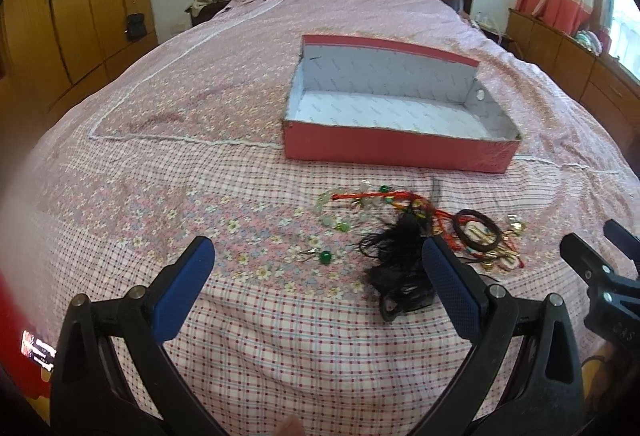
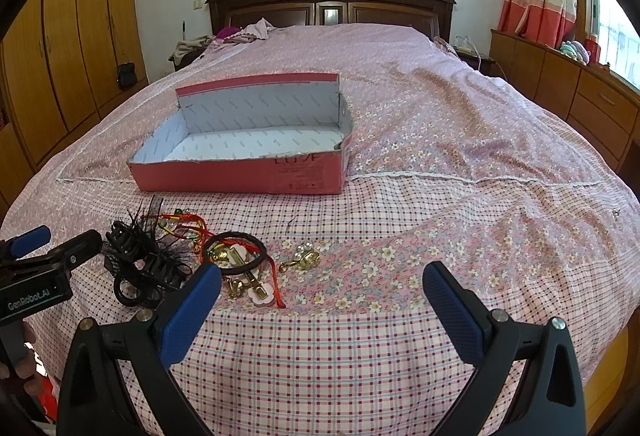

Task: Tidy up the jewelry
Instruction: 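Lower the left tool onto the black feathered fascinator and close on it, then lift the fascinator with the left tool while the right tool grasps the black hair tie, then carry the fascinator and hair tie into the shoebox with both tools, then open both tools to drop the fascinator and hair tie in the box, then move both tools back over the red-string bracelets beside the box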

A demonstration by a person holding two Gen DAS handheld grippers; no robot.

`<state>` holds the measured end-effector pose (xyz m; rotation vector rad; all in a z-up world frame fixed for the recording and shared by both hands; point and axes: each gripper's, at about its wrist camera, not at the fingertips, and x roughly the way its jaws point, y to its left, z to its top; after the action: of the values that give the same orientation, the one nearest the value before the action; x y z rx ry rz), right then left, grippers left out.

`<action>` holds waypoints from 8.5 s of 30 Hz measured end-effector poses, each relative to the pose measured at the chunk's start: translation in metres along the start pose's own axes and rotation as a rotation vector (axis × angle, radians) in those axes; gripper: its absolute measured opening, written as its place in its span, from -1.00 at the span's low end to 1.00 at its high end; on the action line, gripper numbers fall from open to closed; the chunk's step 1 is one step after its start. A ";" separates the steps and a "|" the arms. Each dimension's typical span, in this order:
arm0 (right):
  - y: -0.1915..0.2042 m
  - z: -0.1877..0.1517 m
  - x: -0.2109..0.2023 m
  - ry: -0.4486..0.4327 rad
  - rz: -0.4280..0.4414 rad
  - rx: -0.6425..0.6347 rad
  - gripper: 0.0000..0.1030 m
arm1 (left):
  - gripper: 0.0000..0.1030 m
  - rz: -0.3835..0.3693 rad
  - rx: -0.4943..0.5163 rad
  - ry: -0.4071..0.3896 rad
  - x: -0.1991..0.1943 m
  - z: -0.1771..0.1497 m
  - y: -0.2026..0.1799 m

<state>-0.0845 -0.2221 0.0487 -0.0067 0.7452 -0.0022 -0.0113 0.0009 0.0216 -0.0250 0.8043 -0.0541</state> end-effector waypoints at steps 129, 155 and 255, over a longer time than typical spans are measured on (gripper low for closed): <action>0.045 0.036 0.022 0.021 0.298 -0.205 -0.89 | -0.05 -0.262 -0.012 0.145 0.029 -0.010 0.015; 0.034 0.100 0.044 -0.023 0.272 -0.177 -0.89 | -0.05 -0.236 0.053 0.000 0.036 0.094 -0.006; 0.007 0.103 0.049 0.034 0.216 -0.068 -0.15 | 0.20 -0.207 0.016 0.059 0.040 0.095 -0.014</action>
<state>0.0218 -0.2151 0.0913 0.0086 0.7771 0.2295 0.0839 -0.0151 0.0589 -0.0917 0.8580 -0.2578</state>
